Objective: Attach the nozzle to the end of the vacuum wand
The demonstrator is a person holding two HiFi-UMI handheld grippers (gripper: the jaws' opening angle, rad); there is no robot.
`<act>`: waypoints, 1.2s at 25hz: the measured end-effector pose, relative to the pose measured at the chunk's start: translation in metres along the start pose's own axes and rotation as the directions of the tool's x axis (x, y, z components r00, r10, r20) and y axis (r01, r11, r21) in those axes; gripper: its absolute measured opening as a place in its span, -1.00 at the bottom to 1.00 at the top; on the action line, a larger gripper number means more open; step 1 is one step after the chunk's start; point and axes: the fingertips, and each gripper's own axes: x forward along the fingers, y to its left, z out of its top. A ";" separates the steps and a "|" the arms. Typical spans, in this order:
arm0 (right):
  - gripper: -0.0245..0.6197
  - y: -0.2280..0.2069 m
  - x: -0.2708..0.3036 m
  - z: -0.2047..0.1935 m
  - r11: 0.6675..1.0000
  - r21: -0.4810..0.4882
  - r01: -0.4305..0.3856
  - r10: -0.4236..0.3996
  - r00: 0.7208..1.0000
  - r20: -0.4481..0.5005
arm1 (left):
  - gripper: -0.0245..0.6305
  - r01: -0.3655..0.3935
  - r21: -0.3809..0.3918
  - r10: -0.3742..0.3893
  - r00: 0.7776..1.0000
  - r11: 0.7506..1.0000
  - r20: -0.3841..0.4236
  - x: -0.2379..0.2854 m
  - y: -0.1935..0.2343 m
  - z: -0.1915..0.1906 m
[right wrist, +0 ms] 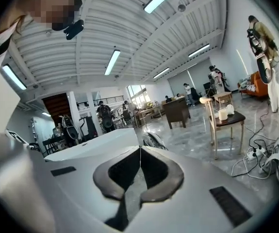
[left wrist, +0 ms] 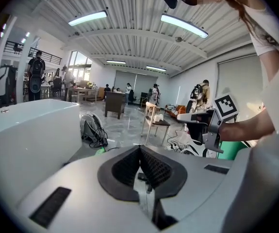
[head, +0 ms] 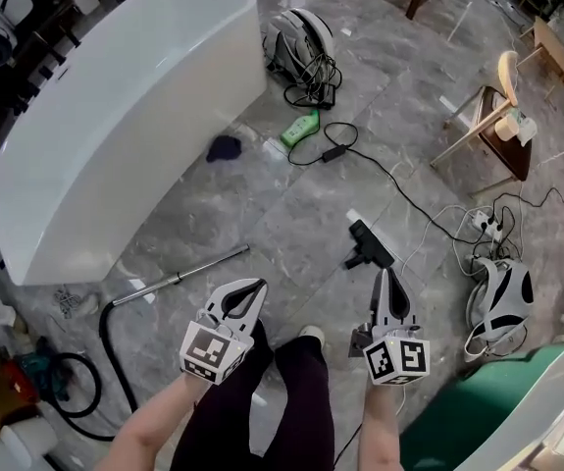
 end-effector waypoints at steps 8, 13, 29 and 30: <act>-0.88 -0.041 0.032 -0.084 0.996 -0.061 0.061 -0.060 0.998 0.031 | -0.90 -0.058 0.000 0.058 0.998 0.998 0.010 0.051 0.045 -0.079; -0.88 -0.081 0.045 -0.148 0.995 -0.059 0.078 -0.078 0.997 0.011 | -0.90 -0.075 -0.021 0.075 0.997 0.997 -0.006 0.085 0.066 -0.142; -0.88 -0.165 0.098 -0.311 0.999 -0.026 -0.028 0.027 0.999 -0.044 | -0.90 0.026 0.005 -0.026 0.999 1.000 0.026 0.176 0.102 -0.298; -0.88 -0.164 0.108 -0.319 0.998 -0.035 -0.042 0.041 0.998 -0.043 | -0.90 0.018 0.002 -0.018 0.999 1.000 0.028 0.182 0.108 -0.306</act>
